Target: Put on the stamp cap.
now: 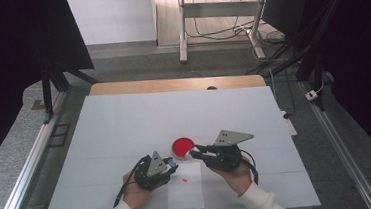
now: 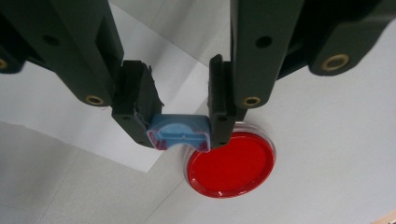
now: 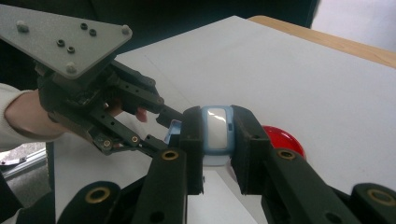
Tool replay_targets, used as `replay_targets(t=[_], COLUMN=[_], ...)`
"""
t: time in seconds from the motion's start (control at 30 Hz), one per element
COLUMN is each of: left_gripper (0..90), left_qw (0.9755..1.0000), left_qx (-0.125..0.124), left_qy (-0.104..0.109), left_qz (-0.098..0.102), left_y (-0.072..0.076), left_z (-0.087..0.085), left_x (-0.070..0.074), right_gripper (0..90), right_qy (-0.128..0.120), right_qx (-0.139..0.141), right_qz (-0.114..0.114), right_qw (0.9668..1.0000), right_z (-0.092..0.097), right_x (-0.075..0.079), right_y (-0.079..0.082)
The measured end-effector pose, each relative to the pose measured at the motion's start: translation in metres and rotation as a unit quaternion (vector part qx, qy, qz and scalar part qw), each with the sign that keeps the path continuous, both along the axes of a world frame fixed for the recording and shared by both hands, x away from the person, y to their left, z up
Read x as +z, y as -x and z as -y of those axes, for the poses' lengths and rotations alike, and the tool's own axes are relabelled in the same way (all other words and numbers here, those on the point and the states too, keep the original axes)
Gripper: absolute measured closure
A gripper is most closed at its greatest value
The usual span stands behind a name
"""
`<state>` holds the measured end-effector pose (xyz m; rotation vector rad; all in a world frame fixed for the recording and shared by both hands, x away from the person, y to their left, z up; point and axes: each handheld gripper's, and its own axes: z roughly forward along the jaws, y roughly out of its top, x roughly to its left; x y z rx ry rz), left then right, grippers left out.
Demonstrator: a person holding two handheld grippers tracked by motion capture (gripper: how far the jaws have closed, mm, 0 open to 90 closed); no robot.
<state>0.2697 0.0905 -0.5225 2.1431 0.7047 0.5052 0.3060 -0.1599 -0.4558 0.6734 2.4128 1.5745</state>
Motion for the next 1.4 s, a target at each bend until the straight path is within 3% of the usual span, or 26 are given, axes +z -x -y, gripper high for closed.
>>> replay_targets(t=[0.77, 0.97, 1.4], left_gripper=[64.7, 64.7, 64.7], left_qw=[0.9999, 0.9998, 0.9998], left_qx=[-0.009, -0.011, -0.006], left_qy=[-0.001, 0.015, 0.011], left_qz=[0.013, 0.003, 0.014], left_y=[-0.005, -0.007, -0.010], left_z=[0.020, 0.024, 0.030], left_x=[0.002, 0.002, 0.002], right_gripper=[74.9, 74.9, 74.9], right_qy=[-0.012, -0.014, -0.019], right_qx=[-0.023, -0.028, -0.043], right_qz=[-0.016, -0.023, -0.041], right_qw=[0.9995, 0.9992, 0.9980], right_z=[-0.002, -0.004, -0.007], right_x=[-0.001, -0.003, -0.005], right_y=[0.001, 0.002, 0.003])
